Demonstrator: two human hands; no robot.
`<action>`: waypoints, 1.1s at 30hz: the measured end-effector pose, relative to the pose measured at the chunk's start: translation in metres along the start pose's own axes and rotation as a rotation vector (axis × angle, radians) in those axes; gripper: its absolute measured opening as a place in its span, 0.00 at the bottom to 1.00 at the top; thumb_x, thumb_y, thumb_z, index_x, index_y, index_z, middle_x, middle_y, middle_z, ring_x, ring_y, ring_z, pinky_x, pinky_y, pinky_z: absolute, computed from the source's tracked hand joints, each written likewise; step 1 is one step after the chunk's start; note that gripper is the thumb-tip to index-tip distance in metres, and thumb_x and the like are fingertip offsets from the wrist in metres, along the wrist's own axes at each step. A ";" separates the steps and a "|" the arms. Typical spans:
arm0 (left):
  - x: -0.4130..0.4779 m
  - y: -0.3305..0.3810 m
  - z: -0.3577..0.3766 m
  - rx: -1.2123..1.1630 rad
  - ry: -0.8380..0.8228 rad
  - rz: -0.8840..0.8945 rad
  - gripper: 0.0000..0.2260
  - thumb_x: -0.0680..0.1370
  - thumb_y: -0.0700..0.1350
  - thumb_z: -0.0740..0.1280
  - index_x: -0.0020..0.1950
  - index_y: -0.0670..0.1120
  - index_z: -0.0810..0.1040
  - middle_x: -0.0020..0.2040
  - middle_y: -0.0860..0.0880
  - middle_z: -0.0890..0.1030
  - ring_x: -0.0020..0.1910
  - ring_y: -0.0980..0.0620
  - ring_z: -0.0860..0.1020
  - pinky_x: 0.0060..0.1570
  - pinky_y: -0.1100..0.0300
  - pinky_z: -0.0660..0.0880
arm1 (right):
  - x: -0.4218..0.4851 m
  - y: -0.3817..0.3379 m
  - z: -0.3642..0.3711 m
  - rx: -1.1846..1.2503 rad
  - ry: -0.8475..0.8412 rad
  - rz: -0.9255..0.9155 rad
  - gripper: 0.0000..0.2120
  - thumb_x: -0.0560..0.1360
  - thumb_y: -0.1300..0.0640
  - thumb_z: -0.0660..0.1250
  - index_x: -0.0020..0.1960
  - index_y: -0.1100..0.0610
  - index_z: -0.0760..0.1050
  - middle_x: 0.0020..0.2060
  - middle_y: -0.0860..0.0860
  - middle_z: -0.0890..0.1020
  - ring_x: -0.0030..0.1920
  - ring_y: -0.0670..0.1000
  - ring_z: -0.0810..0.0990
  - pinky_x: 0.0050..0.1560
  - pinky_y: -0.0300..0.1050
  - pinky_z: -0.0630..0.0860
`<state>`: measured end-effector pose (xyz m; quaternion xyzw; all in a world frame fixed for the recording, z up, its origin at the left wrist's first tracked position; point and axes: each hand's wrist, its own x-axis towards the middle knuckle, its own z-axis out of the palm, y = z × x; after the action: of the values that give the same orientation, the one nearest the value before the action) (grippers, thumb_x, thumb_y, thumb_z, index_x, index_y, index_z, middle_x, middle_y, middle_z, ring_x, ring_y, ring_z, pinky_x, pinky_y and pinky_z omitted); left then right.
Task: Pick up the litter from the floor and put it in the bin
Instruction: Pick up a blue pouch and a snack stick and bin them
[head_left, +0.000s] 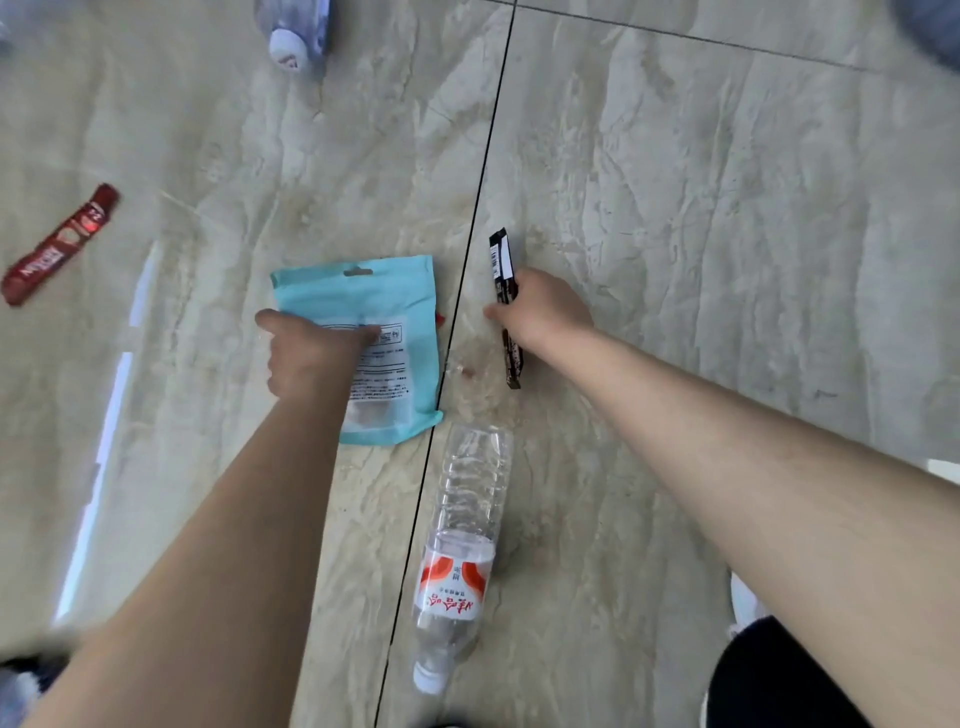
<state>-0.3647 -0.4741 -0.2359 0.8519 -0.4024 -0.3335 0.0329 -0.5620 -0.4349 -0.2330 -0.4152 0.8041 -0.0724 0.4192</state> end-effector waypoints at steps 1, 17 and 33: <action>-0.001 0.001 0.002 -0.074 -0.024 -0.001 0.35 0.64 0.51 0.77 0.64 0.42 0.63 0.60 0.44 0.77 0.60 0.41 0.75 0.61 0.46 0.71 | -0.001 0.002 -0.001 -0.008 -0.010 0.000 0.16 0.75 0.50 0.66 0.60 0.54 0.75 0.54 0.53 0.81 0.54 0.56 0.80 0.48 0.45 0.73; -0.051 0.028 -0.051 -0.787 -0.369 -0.231 0.11 0.70 0.34 0.72 0.50 0.41 0.76 0.44 0.45 0.81 0.41 0.45 0.81 0.49 0.51 0.79 | -0.030 0.003 -0.077 0.084 -0.047 0.082 0.10 0.73 0.52 0.68 0.38 0.54 0.69 0.32 0.48 0.73 0.40 0.54 0.75 0.29 0.41 0.63; -0.265 0.325 -0.168 -0.663 -0.664 0.036 0.08 0.69 0.33 0.72 0.44 0.43 0.79 0.39 0.46 0.84 0.34 0.48 0.83 0.40 0.54 0.82 | -0.120 -0.040 -0.462 0.164 0.140 0.202 0.12 0.74 0.50 0.66 0.38 0.56 0.70 0.32 0.50 0.74 0.40 0.55 0.75 0.32 0.43 0.65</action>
<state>-0.6005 -0.5415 0.1436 0.6357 -0.2776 -0.6978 0.1786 -0.8407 -0.4807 0.1543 -0.2902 0.8606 -0.1243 0.3996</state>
